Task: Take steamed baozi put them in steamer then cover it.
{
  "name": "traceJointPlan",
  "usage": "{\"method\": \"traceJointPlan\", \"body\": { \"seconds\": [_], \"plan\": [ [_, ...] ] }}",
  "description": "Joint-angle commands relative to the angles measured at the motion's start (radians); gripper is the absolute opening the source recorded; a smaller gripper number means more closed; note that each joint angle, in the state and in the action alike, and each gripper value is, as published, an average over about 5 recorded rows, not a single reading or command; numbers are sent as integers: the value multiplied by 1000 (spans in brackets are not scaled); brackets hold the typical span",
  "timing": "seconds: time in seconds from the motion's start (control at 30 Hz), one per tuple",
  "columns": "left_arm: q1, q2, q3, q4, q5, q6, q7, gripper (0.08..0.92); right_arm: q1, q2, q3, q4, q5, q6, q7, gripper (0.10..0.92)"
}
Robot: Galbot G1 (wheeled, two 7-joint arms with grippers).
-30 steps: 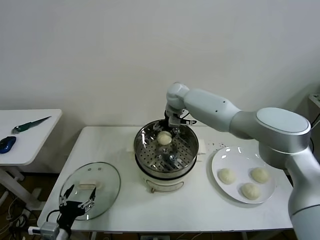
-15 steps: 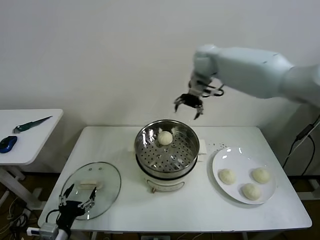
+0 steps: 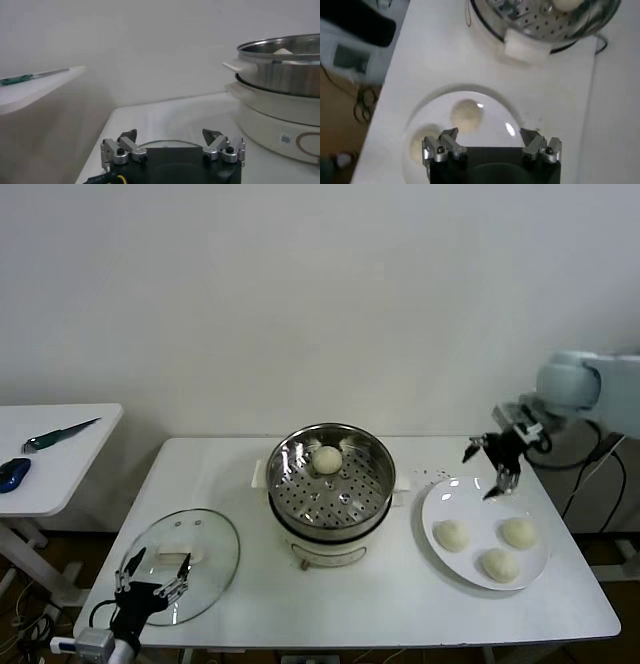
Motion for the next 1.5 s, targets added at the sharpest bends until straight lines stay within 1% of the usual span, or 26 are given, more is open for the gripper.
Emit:
{"method": "traceJointPlan", "body": {
  "seconds": [0.03,0.2,0.4,0.8,1.23,1.33,1.5],
  "plan": [
    [0,-1,-1,0,0,0,0,823,-337,-125,189,60,-25,-220,123,823],
    [-1,-3,-2,11,1,-1,0,823,-479,-60,348,-76,-95,-224,126,823],
    [-4,-6,1,22,5,1,0,823,-530,5,447,-181,-102,-214,122,823],
    [-15,-5,5,34,6,3,1,823,-497,61,409,-222,-133,-197,82,823],
    [-13,-7,2,29,2,2,1,823,-506,81,388,-252,-146,-193,64,822],
    [-14,-7,1,31,2,3,0,823,-511,91,399,-265,-146,-190,68,801],
    [-17,-7,1,30,1,5,-1,823,-510,103,400,-270,-145,-184,60,725]
  ]
}}
